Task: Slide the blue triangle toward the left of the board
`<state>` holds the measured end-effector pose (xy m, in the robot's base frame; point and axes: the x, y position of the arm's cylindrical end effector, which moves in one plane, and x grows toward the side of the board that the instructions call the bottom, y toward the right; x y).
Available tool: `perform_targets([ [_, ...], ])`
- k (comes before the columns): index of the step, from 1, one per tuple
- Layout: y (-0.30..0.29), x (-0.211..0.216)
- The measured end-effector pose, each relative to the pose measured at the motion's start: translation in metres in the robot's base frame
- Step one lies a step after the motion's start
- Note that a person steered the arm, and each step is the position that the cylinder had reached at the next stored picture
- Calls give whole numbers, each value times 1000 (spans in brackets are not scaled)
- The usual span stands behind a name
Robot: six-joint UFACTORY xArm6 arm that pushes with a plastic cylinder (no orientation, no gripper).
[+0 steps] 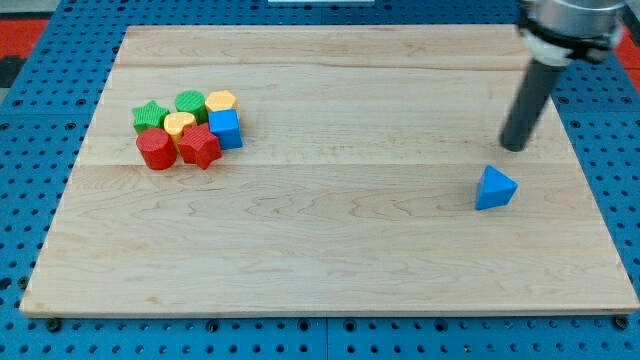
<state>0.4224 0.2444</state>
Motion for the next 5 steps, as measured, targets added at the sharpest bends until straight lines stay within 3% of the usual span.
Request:
perform_targets([
  [2,-50,90],
  [4,-144,91],
  [5,-106,86],
])
